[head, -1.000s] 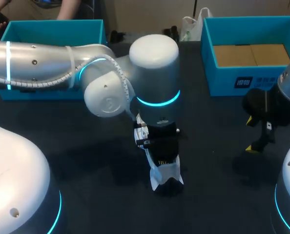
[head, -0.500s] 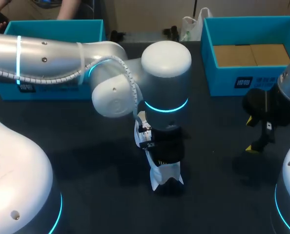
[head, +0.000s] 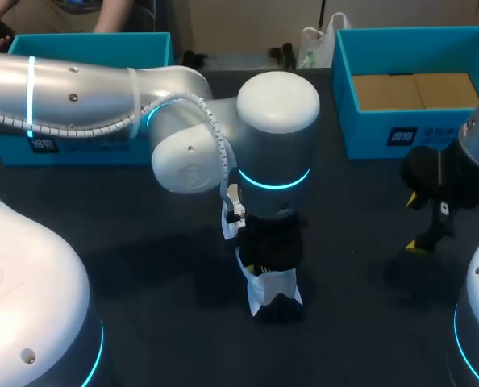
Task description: Take the shoe out of the shoebox, open the shoe tongue, remove and reinsert the insole, then place the shoe into the shoebox
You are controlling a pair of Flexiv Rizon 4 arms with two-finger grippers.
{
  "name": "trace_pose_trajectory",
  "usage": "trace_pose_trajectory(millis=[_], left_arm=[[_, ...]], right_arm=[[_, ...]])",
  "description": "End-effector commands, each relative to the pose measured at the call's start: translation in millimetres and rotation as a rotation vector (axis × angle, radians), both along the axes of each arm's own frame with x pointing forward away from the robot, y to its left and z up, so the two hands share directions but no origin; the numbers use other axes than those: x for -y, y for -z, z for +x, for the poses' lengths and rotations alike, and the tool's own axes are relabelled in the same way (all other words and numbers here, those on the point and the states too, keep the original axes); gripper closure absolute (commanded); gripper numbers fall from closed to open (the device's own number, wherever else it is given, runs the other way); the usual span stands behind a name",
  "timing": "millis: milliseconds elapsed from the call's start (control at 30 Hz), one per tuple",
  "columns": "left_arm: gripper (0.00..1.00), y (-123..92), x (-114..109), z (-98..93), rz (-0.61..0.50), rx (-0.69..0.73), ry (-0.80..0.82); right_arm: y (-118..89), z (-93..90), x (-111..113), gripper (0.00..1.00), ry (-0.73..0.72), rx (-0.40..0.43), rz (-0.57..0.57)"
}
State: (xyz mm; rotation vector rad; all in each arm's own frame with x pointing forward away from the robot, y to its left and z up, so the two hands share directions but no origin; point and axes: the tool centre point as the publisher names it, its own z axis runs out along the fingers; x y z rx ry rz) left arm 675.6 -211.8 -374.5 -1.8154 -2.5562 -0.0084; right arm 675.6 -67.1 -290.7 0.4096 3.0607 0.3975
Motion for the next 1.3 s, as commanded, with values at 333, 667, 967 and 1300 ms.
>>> trace_pose_trajectory(millis=[333,667,967,1300], left_arm=[[0.0,-13,-6,9.9,-0.048,0.001,0.014],[0.0,-24,-6,14.2,-0.069,0.003,0.032],[0.0,-28,-5,30.9,-0.071,0.001,0.031],[0.0,-33,-8,42.4,-0.085,-0.017,0.032]], right_arm=[[1,-0.5,-1,0.0,0.001,0.001,-0.003],[1,-0.5,-1,0.0,0.001,0.001,-0.003],[1,-0.5,-1,0.0,0.001,0.001,-0.003],[1,-0.5,-1,0.0,0.001,0.001,-0.003]])
